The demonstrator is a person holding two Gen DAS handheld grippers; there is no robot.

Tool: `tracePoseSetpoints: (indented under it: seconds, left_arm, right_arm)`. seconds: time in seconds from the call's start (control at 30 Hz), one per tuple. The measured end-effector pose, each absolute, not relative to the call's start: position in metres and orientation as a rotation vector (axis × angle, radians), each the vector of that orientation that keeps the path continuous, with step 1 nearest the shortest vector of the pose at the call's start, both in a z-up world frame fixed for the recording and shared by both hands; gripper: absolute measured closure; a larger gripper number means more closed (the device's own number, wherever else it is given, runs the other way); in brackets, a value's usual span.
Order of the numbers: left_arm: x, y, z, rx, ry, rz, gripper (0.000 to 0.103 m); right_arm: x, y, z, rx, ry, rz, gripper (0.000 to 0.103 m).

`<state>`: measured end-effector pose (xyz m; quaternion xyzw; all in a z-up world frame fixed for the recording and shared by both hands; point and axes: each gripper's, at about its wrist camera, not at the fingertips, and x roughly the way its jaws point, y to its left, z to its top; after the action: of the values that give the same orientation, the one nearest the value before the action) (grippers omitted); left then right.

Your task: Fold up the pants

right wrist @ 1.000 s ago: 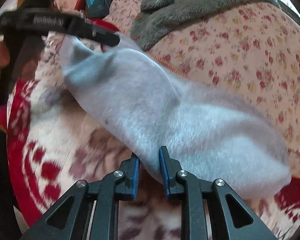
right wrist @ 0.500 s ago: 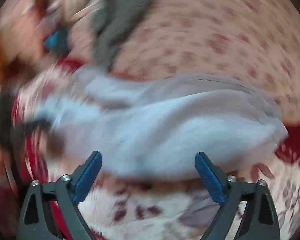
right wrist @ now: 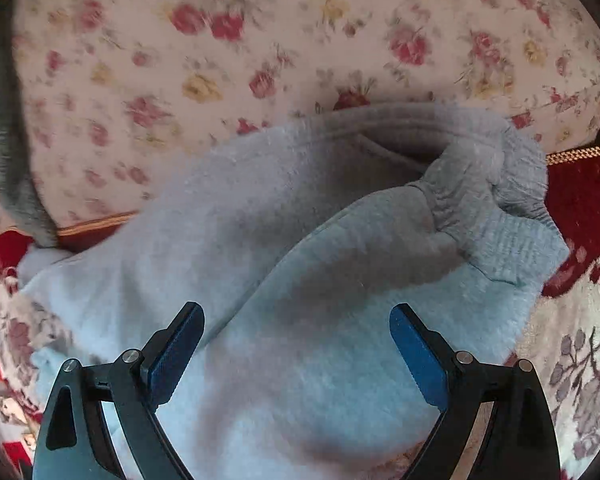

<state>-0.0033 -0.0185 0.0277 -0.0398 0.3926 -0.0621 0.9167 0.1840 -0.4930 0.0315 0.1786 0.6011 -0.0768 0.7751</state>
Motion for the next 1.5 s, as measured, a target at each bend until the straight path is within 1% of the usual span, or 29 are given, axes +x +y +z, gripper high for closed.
tracePoseSetpoints:
  seconds: [0.03, 0.07, 0.1, 0.13, 0.17, 0.27, 0.37, 0.5, 0.6, 0.7, 0.87, 1.0, 1.07, 1.1, 1.13, 1.17, 1.2, 1.23, 1.3, 1.43, 1.47, 1.5]
  left_arm:
    - [-0.003, -0.016, 0.026, -0.086, 0.811, -0.124, 0.0]
    - [-0.003, -0.014, 0.024, -0.09, 0.814, -0.122, 0.0]
    - [-0.002, -0.012, 0.022, -0.094, 0.818, -0.119, 0.0]
    - [-0.002, -0.011, 0.021, -0.093, 0.82, -0.116, 0.0]
    - [-0.002, -0.01, 0.02, -0.091, 0.819, -0.113, 0.0]
    - [-0.003, -0.008, 0.018, -0.095, 0.816, -0.104, 0.0]
    - [-0.007, -0.005, 0.02, -0.131, 0.807, -0.103, 0.0]
    - [-0.013, -0.003, 0.019, -0.183, 0.807, -0.108, 0.0]
    - [-0.017, -0.005, 0.013, -0.232, 0.831, -0.13, 0.0]
    - [-0.02, -0.006, 0.005, -0.296, 0.85, -0.131, 0.0]
    - [-0.02, 0.002, -0.016, -0.48, 0.901, -0.127, 0.0]
    - [-0.021, 0.001, -0.017, -0.487, 0.886, -0.093, 0.0]
    - [-0.019, -0.001, -0.016, -0.464, 0.879, -0.084, 0.0]
    - [-0.018, -0.002, -0.016, -0.455, 0.883, -0.08, 0.0]
    - [-0.017, -0.003, -0.018, -0.451, 0.891, -0.076, 0.0]
    - [-0.016, -0.003, -0.019, -0.452, 0.897, -0.073, 0.0]
    - [-0.015, -0.003, -0.021, -0.452, 0.899, -0.067, 0.0]
    - [-0.013, -0.003, -0.022, -0.448, 0.899, -0.062, 0.0]
    - [-0.011, -0.003, -0.022, -0.438, 0.899, -0.052, 0.0]
    - [-0.001, -0.006, -0.024, -0.428, 0.908, -0.018, 0.0]
    - [0.0, -0.006, -0.024, -0.425, 0.908, -0.009, 0.0]
    - [0.002, -0.007, -0.025, -0.422, 0.91, -0.001, 0.0]
  right_arm:
    - [0.188, -0.49, 0.029, 0.369, 1.302, -0.182, 0.015]
    - [0.189, -0.487, 0.028, 0.339, 1.301, -0.192, 0.036]
    - [0.19, -0.484, 0.027, 0.319, 1.305, -0.185, 0.048]
    - [0.188, -0.478, 0.025, 0.294, 1.311, -0.158, 0.063]
    - [0.185, -0.474, 0.025, 0.273, 1.306, -0.144, 0.071]
    - [0.162, -0.473, 0.037, 0.251, 1.239, -0.092, 0.081]
    - [0.124, -0.482, 0.059, 0.304, 1.154, -0.041, 0.084]
    - [0.054, -0.502, 0.082, 0.375, 1.051, 0.018, 0.084]
    - [0.006, -0.52, 0.084, 0.417, 1.006, 0.05, 0.084]
    - [-0.035, -0.53, 0.07, 0.471, 0.982, 0.062, 0.084]
    - [-0.091, -0.54, 0.029, 0.527, 1.002, 0.056, 0.084]
    - [-0.117, -0.555, 0.002, 0.616, 1.004, 0.067, 0.084]
    - [-0.125, -0.559, -0.003, 0.652, 0.981, 0.076, 0.078]
    - [-0.127, -0.562, -0.003, 0.666, 0.971, 0.07, 0.072]
    - [-0.128, -0.57, -0.001, 0.692, 0.948, 0.046, 0.051]
    - [-0.13, -0.576, 0.001, 0.722, 0.92, 0.028, 0.024]
    - [-0.132, -0.585, 0.002, 0.764, 0.882, 0.014, 0.014]
    - [-0.135, -0.594, 0.003, 0.816, 0.838, 0.002, 0.009]
    - [-0.132, -0.608, 0.002, 0.901, 0.783, 0.014, 0.009]
    - [-0.106, -0.625, -0.017, 1.005, 0.81, -0.003, 0.009]
    - [-0.098, -0.629, -0.023, 1.048, 0.799, 0.015, 0.013]
    - [-0.095, -0.631, -0.025, 1.064, 0.784, 0.028, 0.021]
